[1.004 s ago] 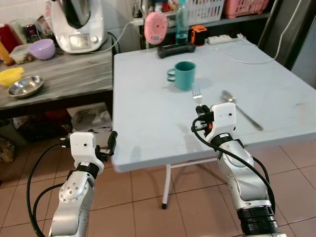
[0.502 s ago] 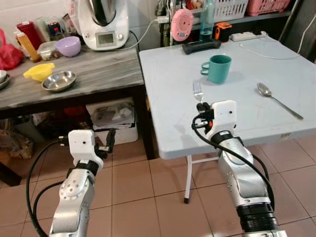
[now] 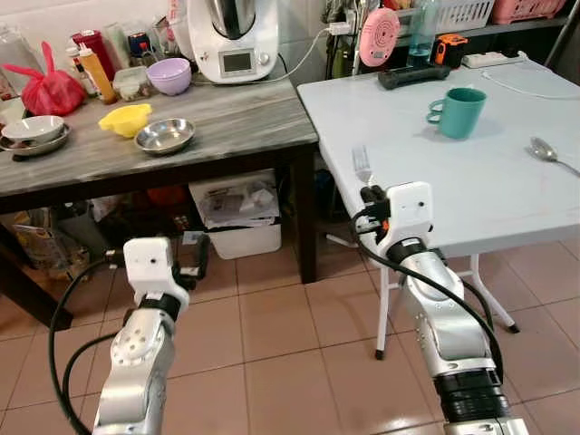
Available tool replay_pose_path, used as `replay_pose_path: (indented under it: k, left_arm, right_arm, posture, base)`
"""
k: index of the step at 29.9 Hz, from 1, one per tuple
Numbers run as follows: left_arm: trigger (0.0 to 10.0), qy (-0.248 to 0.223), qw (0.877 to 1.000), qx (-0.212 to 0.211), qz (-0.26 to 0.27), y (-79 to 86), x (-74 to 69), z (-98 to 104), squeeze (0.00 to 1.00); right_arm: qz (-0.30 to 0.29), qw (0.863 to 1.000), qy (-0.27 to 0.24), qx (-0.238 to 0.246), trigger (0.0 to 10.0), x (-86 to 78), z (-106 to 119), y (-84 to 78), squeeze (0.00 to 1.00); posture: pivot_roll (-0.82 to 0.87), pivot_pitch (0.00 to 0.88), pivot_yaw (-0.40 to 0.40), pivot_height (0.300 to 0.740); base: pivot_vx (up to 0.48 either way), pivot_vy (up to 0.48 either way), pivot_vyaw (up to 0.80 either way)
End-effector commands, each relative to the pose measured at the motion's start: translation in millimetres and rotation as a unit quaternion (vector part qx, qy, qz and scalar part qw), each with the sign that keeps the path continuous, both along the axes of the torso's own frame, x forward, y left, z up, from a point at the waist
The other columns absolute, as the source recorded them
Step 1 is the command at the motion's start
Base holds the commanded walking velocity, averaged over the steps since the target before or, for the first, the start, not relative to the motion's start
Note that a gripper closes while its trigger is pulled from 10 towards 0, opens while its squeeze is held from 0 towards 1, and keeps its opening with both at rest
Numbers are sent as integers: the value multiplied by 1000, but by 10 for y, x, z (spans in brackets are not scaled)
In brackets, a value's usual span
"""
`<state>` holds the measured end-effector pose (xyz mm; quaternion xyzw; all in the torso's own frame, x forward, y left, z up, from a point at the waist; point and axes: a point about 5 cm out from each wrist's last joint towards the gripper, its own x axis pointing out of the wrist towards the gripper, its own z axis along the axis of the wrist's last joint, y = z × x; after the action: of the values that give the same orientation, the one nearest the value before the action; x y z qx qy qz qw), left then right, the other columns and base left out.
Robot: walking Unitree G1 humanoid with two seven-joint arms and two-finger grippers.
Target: Setting the table
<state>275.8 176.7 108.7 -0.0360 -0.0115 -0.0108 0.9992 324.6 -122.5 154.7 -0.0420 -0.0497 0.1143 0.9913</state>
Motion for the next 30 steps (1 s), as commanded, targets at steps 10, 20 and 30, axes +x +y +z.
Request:
replay_pose_path:
  k: [10, 20, 30]
  left_arm:
    - [10000, -8, 1000, 16, 16, 86, -11, 8, 0]
    - [10000, -16, 1000, -1, -6, 68, -25, 41, 0]
    - [10000, -24, 1000, -8, -17, 64, -27, 60, 0]
  right_arm:
    - [18, 1000, -13, 5, 10000, 26, 67, 121, 0]
    - [10, 1000, -15, 4, 10000, 35, 69, 103, 0]
    - [1, 1000, -13, 11, 10000, 46, 66, 90, 0]
  posture:
    - [-97, 26, 78, 740]
    - [-96, 23, 79, 740]
    - [-100, 23, 84, 740]
  base:
    - [0, 374, 436]
    - [0, 0, 0]
    - [203, 0, 0]
